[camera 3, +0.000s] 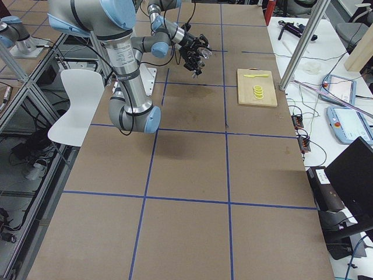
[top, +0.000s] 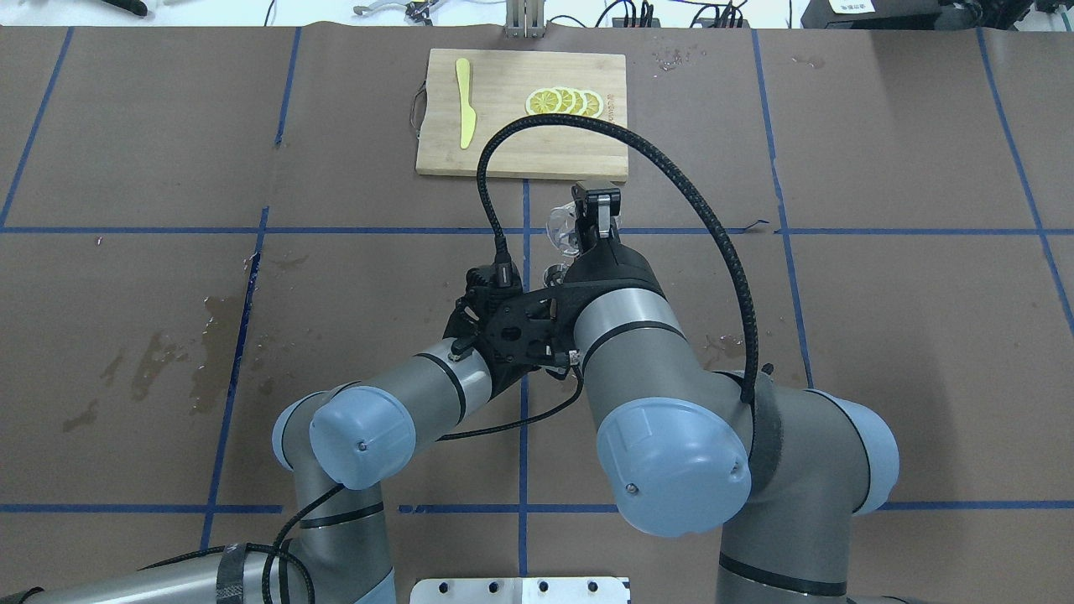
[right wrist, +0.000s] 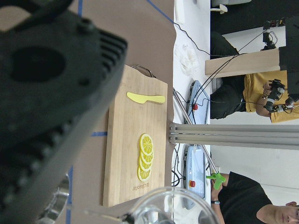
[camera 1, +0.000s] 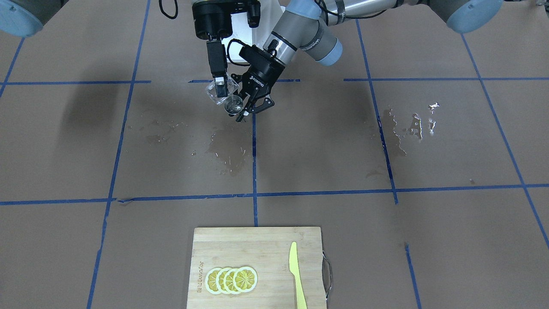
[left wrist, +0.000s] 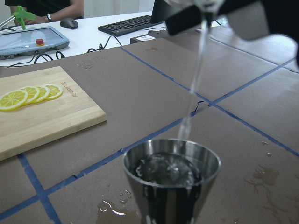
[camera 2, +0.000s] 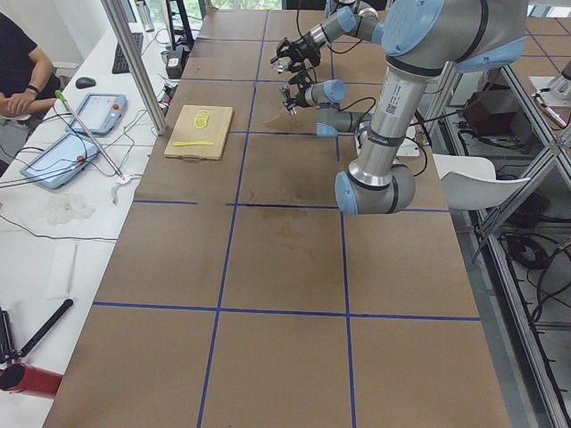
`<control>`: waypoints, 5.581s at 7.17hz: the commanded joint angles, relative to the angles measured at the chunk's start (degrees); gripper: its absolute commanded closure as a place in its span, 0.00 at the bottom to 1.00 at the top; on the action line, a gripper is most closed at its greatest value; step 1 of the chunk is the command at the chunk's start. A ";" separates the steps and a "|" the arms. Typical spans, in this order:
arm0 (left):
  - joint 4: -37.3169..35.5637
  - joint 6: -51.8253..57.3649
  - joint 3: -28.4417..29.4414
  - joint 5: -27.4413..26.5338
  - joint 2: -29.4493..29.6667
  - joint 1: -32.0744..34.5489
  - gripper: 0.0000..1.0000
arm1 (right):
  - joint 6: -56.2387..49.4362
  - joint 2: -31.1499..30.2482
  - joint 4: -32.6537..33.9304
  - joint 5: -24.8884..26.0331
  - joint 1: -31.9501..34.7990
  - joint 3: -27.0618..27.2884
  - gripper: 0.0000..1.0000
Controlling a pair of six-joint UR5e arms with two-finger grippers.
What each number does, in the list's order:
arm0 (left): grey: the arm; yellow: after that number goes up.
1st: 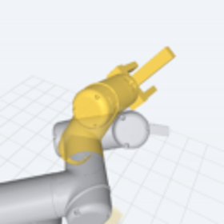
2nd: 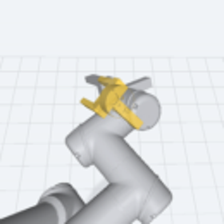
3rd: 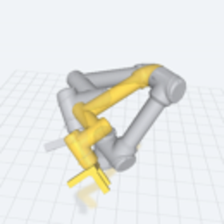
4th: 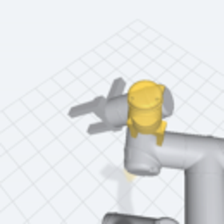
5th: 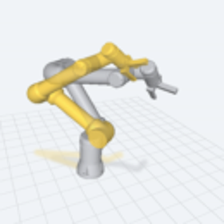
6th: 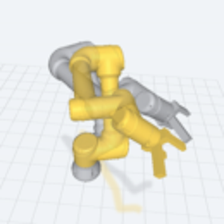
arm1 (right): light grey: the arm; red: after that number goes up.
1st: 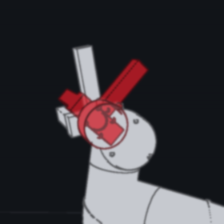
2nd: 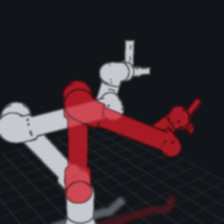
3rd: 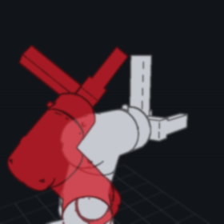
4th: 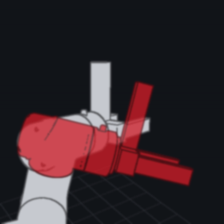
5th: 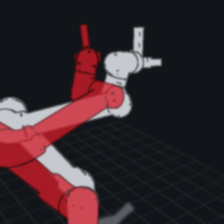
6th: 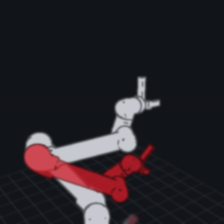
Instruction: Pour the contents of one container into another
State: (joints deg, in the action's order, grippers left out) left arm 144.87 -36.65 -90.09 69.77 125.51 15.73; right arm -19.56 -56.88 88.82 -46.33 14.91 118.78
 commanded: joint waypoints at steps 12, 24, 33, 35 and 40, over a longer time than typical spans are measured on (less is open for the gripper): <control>2.53 -5.25 -0.61 -0.60 -1.84 2.72 1.00 | 42.61 -16.40 -19.82 -12.90 9.95 1.54 1.00; 2.53 -26.06 -14.67 -17.78 -39.44 12.31 1.00 | 90.75 -38.82 -23.58 -27.51 18.40 7.00 1.00; 2.35 -42.71 -3.18 -42.69 -37.63 -0.95 1.00 | 88.91 -42.88 -38.81 -22.15 18.14 -1.70 1.00; 2.18 -43.59 -1.32 -45.07 -36.74 -2.72 1.00 | 88.99 -42.87 -38.90 -20.57 17.96 -2.49 1.00; 1.82 -43.51 0.01 -45.08 -35.86 -4.04 1.00 | 89.35 -44.11 -41.00 -20.38 17.96 -2.76 1.00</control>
State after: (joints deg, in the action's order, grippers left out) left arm 146.73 -80.22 -90.15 24.68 89.53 11.97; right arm 69.71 -100.86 47.98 -66.72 32.87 115.99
